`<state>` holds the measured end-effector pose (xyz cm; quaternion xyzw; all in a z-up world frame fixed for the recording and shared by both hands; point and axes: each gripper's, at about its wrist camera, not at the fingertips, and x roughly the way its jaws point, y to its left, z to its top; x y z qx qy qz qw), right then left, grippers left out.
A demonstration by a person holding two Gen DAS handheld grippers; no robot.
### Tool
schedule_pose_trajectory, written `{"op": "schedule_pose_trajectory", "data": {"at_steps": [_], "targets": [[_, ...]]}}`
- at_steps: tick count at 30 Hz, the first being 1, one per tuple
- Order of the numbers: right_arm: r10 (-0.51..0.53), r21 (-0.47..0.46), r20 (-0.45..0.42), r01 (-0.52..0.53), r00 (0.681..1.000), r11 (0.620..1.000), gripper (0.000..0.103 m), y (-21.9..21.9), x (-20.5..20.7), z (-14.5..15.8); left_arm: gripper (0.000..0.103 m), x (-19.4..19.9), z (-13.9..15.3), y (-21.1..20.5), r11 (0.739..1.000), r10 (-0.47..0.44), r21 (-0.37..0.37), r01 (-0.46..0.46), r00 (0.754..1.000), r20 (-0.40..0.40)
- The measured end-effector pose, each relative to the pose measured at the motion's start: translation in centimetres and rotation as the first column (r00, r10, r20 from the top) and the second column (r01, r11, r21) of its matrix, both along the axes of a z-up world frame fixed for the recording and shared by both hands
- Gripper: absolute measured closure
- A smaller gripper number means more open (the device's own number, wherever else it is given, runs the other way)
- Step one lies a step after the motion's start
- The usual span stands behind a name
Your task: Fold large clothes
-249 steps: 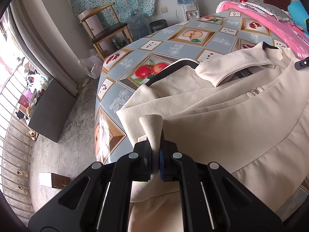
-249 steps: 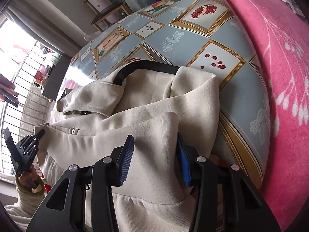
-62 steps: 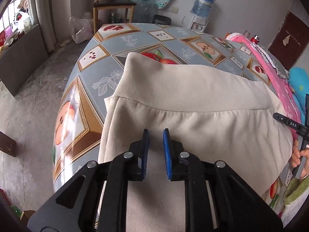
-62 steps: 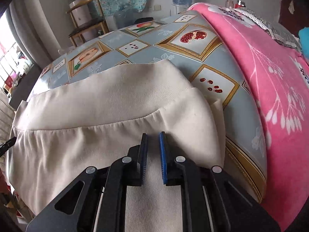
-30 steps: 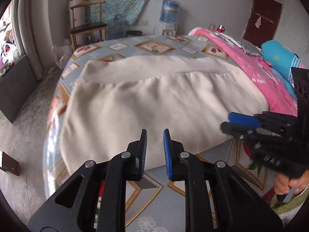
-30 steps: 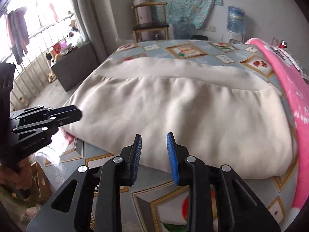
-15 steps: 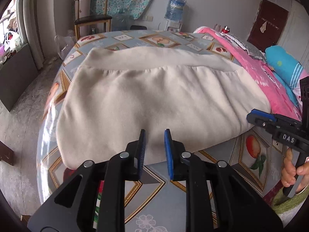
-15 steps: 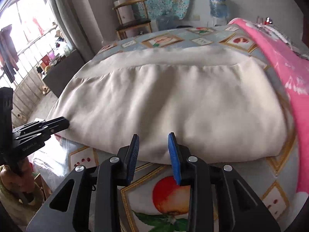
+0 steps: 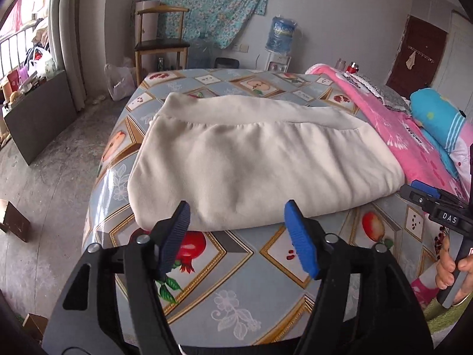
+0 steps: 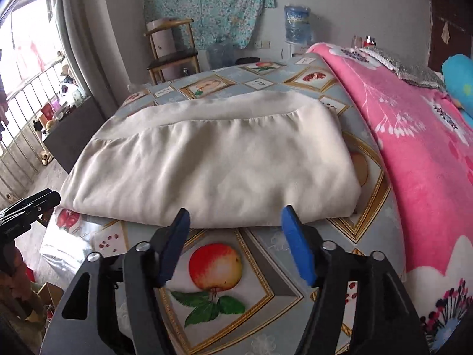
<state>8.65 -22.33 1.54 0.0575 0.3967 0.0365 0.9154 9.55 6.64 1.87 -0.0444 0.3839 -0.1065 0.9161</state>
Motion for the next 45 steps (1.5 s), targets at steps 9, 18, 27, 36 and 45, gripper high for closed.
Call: {"op": "schedule_pose_trajectory", "data": {"at_steps": [9, 18, 27, 36, 45], "targets": [[0.011, 0.029, 0.058, -0.012, 0.998, 1.0, 0.012, 2.7, -5.2, 3.0, 0.008, -4.9, 4.0, -2.4, 0.995, 0.083, 0.056, -0.088, 0.994, 0.078], [-0.029, -0.051, 0.108, 0.034, 0.994, 0.998, 0.006, 4.6, -6.4, 5.0, 0.008, -5.9, 5.2, -4.4, 0.986, 0.104, 0.121, -0.115, 0.99, 0.098], [-0.086, -0.123, 0.126, 0.102, 0.988, 0.987, 0.006, 4.8, -6.7, 5.1, 0.008, -5.5, 4.5, -4.7, 0.966, 0.184, 0.169, -0.194, 0.98, 0.073], [-0.068, -0.204, 0.14, 0.096, 0.988, 0.974, 0.006, 5.9, -6.3, 4.6, 0.008, -4.8, 3.0, -5.8, 0.965, 0.158, 0.209, -0.159, 0.987, 0.018], [-0.081, -0.239, 0.124, 0.109, 0.989, 0.965, 0.006, 6.0, -5.6, 3.8, 0.008, -4.1, 1.8, -5.6, 0.963, 0.187, 0.205, -0.172, 0.981, -0.056]]}}
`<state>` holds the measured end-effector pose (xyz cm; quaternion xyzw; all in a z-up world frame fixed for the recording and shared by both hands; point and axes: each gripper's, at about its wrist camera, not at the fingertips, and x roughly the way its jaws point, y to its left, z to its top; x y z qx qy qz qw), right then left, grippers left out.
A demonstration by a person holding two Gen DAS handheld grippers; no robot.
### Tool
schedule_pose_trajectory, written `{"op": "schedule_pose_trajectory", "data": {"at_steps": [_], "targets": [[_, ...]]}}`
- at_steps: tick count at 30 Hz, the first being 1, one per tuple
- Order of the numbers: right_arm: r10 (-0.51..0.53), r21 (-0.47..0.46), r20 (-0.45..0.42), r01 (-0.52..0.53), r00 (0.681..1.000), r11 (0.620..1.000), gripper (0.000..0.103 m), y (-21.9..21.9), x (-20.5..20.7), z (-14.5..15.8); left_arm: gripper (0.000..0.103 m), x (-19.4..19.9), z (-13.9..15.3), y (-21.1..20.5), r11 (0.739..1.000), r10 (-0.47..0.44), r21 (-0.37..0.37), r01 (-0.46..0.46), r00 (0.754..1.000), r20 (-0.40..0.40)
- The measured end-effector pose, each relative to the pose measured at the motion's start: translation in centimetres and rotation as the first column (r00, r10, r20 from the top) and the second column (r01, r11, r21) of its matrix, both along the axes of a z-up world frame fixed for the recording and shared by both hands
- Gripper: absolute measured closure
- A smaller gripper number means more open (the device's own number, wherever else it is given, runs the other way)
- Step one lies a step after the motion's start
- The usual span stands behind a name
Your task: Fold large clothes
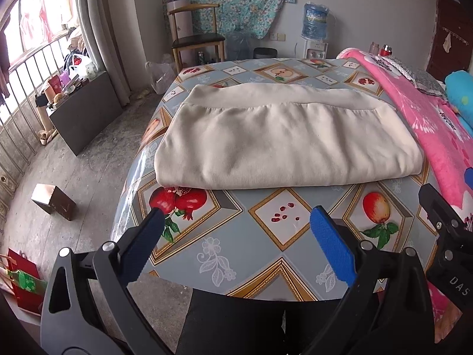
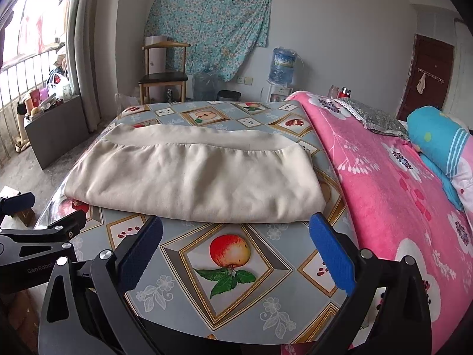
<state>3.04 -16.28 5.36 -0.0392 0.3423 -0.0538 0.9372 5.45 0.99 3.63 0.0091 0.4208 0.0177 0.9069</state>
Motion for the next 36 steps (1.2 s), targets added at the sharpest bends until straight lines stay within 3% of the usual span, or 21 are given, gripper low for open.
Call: {"op": "schedule_pose_trajectory", "data": {"at_steps": [7, 36], "targets": [[0.001, 0.077, -0.064, 0.004, 0.998, 0.997, 0.006, -0.7, 0.8, -1.1, 0.008, 0.2, -0.4, -0.1, 1.0, -0.005, 0.002, 0.005, 1.0, -0.018], [0.004, 0.077, -0.087, 0.002, 0.996, 0.997, 0.006, -0.6, 0.7, -1.3, 0.008, 0.0, -0.4, -0.5, 1.0, -0.019, -0.001, 0.019, 1.0, -0.021]]}}
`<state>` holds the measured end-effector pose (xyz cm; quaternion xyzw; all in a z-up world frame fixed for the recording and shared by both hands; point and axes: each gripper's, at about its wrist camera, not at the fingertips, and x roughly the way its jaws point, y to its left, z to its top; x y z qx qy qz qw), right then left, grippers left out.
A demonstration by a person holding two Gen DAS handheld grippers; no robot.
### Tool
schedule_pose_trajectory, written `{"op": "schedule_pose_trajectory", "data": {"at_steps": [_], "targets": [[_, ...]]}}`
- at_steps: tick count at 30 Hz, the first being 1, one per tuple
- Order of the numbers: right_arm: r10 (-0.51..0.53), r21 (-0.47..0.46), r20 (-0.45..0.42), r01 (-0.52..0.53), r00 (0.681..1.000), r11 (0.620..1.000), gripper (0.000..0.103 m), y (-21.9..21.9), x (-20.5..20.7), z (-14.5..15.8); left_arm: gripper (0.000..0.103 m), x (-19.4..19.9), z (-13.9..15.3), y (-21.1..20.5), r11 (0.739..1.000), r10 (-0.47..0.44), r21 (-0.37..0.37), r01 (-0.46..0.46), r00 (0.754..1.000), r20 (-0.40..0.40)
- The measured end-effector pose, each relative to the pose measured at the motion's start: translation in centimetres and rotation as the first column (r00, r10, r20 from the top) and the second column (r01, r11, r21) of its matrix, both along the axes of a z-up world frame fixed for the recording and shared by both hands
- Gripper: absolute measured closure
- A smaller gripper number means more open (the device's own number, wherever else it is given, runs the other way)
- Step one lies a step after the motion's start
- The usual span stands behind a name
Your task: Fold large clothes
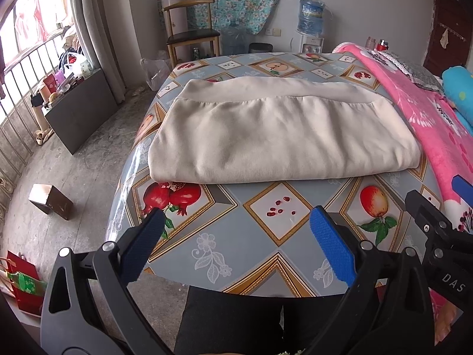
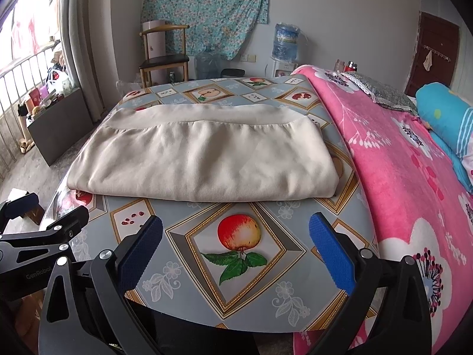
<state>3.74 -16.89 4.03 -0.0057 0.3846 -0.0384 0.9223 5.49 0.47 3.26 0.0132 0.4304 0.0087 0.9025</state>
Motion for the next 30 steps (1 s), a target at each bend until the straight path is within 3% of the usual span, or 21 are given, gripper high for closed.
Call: {"op": "schedule_pose_trajectory", "data": {"at_steps": [30], "targets": [[0.002, -0.005, -0.012, -0.002, 1.0, 1.0, 0.006, -0.02, 0.32, -0.24, 0.008, -0.06, -0.01, -0.19, 1.0, -0.002, -0.002, 0.002, 1.0, -0.001]]}}
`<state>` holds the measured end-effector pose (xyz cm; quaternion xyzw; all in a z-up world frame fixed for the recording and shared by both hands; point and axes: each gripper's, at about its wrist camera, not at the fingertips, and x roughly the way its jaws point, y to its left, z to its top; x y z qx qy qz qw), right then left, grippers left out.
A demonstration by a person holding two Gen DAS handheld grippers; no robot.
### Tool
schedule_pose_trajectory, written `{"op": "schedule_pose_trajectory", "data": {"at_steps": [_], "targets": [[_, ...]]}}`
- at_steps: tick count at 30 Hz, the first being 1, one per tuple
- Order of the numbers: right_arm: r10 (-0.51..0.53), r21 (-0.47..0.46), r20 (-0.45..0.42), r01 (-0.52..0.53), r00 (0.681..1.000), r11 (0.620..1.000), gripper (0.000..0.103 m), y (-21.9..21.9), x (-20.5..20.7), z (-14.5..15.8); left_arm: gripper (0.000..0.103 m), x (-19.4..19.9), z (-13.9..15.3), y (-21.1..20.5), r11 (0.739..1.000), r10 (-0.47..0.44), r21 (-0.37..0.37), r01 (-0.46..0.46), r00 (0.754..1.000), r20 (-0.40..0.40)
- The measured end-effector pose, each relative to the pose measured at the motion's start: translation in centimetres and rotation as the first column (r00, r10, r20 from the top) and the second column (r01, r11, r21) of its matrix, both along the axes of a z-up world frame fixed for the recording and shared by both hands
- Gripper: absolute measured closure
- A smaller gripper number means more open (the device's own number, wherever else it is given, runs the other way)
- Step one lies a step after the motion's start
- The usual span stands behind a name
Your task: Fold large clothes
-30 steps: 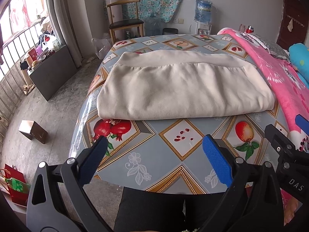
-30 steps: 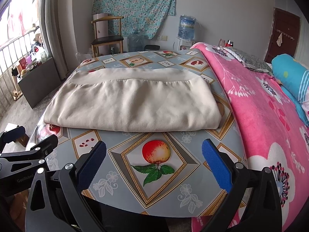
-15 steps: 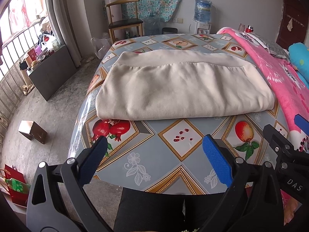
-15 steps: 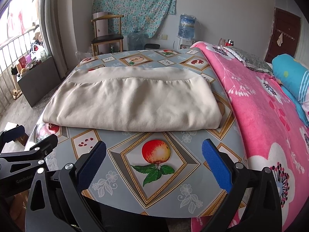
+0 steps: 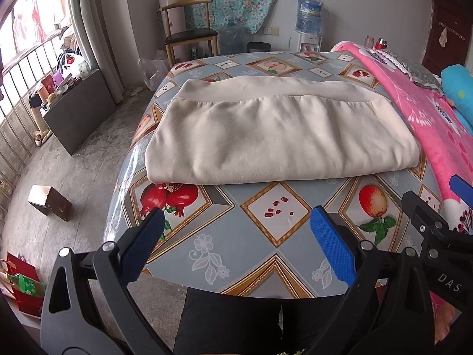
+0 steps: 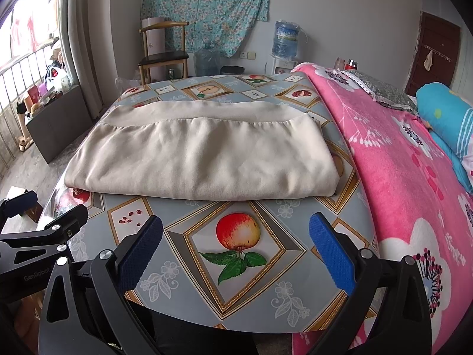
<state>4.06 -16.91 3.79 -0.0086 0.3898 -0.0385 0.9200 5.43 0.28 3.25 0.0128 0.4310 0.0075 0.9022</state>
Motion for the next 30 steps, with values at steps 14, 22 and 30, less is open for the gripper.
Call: {"op": "schedule_pose_trajectory", "data": {"at_steps": [14, 22, 30], "targets": [[-0.001, -0.002, -0.004, 0.001, 1.0, 1.0, 0.006, -0.16, 0.01, -0.13, 0.008, -0.01, 0.01, 0.0, 1.0, 0.0, 0.0, 0.0, 1.0, 0.0], [-0.002, -0.007, -0.005, 0.002, 1.0, 1.0, 0.006, -0.36, -0.06, -0.23, 0.008, 0.01, 0.0, 0.09, 1.0, -0.001, 0.0, 0.001, 1.0, 0.0], [-0.003, -0.007, -0.005, 0.003, 1.0, 1.0, 0.006, -0.28, -0.05, -0.19, 0.008, -0.02, 0.0, 0.09, 1.0, -0.001, 0.0, 0.001, 1.0, 0.001]]}}
